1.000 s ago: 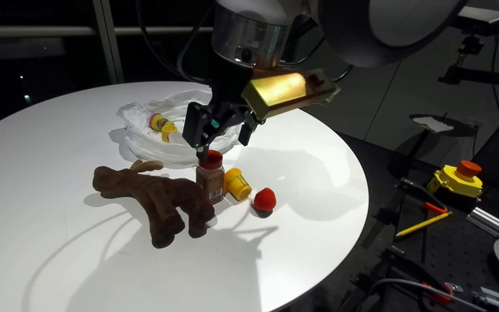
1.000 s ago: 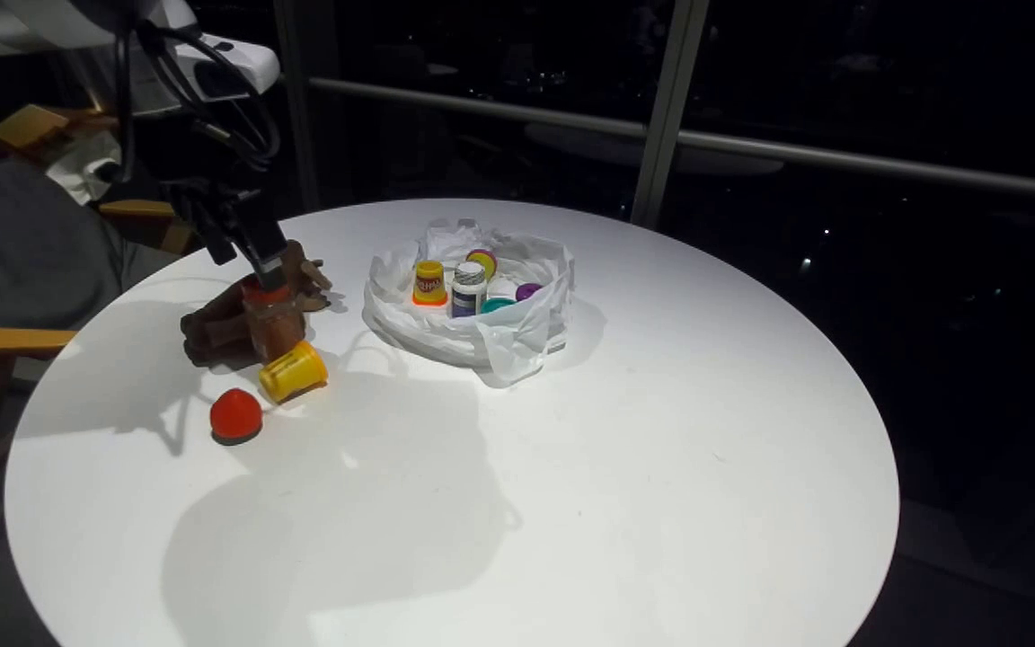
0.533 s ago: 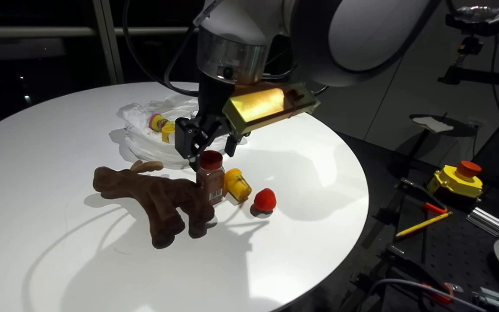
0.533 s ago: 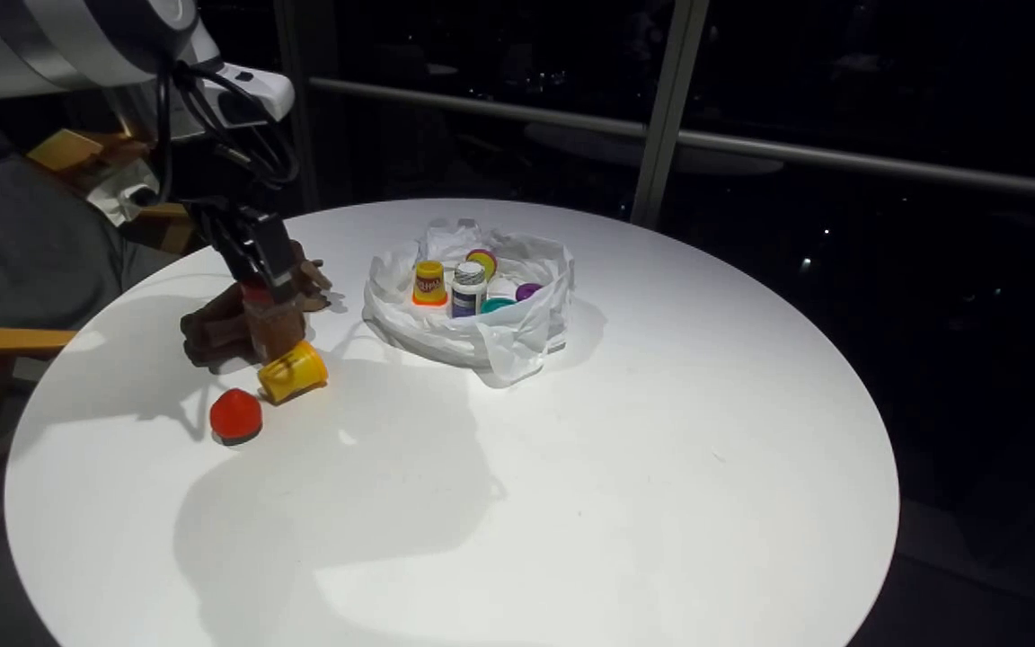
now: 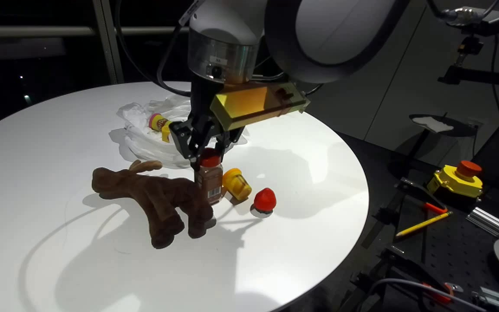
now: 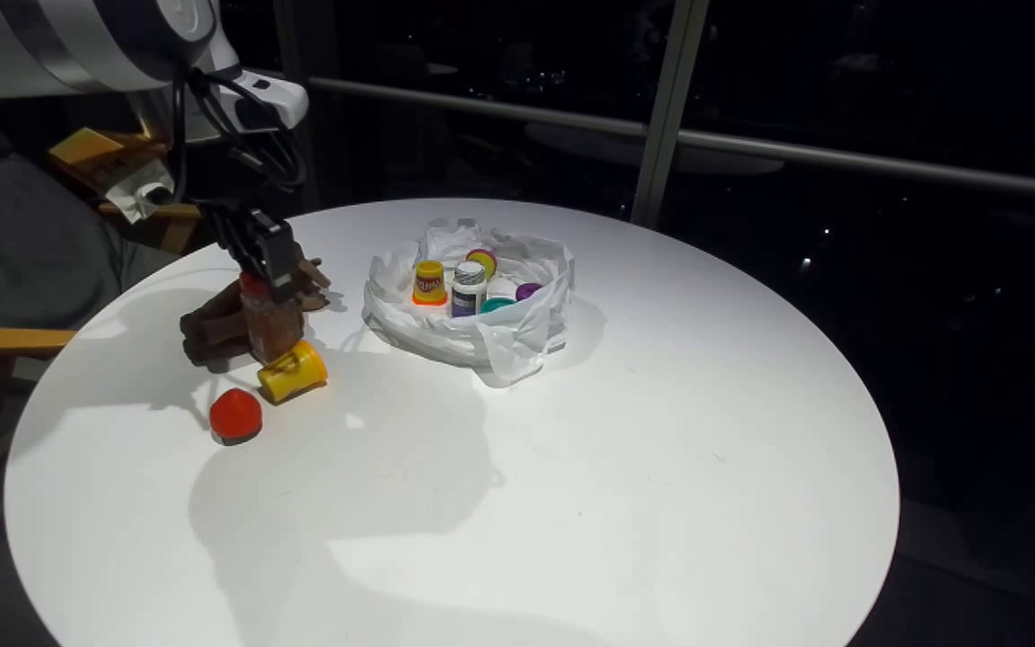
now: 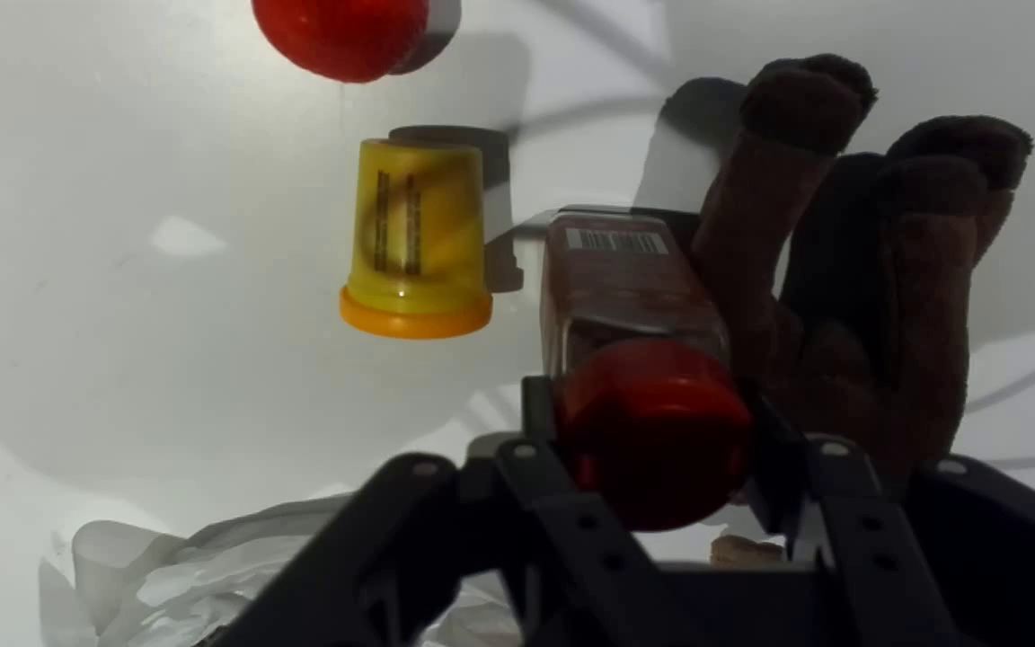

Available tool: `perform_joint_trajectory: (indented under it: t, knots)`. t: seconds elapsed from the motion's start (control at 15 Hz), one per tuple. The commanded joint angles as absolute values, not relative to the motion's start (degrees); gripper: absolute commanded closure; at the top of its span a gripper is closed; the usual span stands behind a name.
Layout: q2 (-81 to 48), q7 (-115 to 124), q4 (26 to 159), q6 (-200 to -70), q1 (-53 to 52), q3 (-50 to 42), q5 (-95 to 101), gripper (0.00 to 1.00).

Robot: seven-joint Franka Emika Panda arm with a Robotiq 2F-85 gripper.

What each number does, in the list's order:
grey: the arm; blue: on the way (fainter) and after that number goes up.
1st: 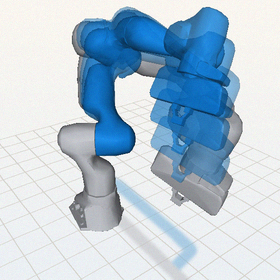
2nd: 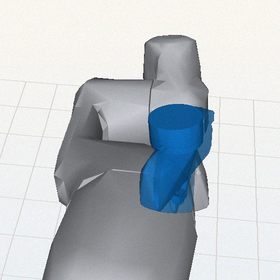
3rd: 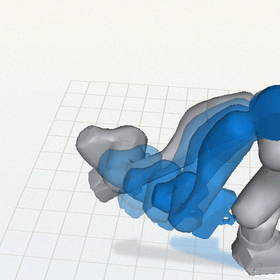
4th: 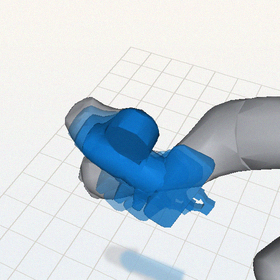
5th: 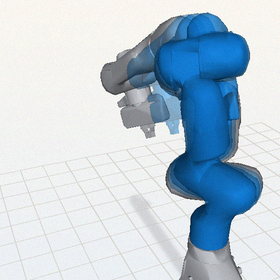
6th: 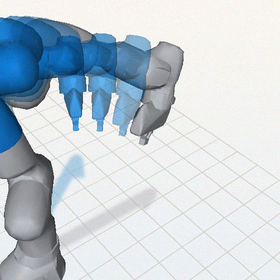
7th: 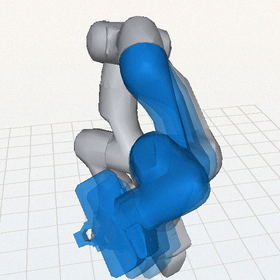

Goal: Pick up the objects from the table and put them in the plastic bag.

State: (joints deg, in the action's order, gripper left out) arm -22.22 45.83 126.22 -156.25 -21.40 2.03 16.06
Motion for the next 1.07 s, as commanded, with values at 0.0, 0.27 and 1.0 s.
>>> perform_joint_trajectory:
  t: [0.0, 0.27, 1.0]
  knots:
    - [-16.9, 43.3, 125.1, -151.9, -21.0, 1.3, 14.4, 0.77]
    - [-15.1, 44.2, 121.4, -149.9, -19.9, -1.6, 19.1, 0.78]
    - [-23.8, 39.6, 116.0, -158.0, -16.2, -4.4, 22.1, 0.78]
